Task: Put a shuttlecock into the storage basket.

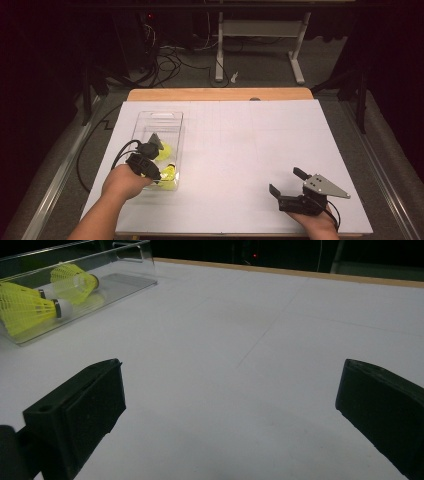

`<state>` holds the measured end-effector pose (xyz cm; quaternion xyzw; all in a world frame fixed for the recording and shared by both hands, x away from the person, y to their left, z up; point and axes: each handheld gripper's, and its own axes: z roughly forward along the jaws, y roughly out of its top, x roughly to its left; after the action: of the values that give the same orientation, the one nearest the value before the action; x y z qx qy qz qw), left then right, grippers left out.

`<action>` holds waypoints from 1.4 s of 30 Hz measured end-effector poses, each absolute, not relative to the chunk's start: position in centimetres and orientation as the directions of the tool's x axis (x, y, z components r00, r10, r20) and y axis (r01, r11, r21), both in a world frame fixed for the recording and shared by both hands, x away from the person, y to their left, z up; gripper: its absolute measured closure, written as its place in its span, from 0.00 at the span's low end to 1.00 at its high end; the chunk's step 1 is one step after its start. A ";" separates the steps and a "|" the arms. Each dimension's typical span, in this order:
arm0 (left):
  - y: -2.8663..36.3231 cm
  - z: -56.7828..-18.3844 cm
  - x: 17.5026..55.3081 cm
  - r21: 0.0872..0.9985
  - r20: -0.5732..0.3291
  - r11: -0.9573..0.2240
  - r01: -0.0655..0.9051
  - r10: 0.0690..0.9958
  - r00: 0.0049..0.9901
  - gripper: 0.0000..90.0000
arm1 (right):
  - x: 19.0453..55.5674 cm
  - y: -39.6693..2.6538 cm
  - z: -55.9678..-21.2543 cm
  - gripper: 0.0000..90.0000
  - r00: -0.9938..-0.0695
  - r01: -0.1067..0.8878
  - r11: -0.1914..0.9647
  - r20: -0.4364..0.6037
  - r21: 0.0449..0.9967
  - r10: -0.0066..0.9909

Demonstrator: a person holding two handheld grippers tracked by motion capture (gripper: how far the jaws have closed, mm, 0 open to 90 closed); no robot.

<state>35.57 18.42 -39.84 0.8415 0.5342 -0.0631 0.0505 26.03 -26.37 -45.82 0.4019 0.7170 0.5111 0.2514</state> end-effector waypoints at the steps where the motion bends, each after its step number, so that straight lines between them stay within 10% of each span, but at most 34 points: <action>1: 18.4 -39.7 35.6 0.019 -0.158 -0.429 0.903 0.890 0.427 0.76 | 26.0 -26.4 -45.8 0.00 -0.550 0.320 0.154 0.051 0.935 0.834; 42: 18.1 -34.9 35.6 0.048 -0.178 -0.437 0.898 0.881 0.438 0.17 | 26.0 -26.4 -45.7 0.00 -0.546 0.316 0.155 0.045 0.936 0.837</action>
<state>35.57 18.05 -34.86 0.8453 0.5262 -0.0630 0.0679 25.99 -26.39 -45.73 0.4024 0.7160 0.5102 0.2551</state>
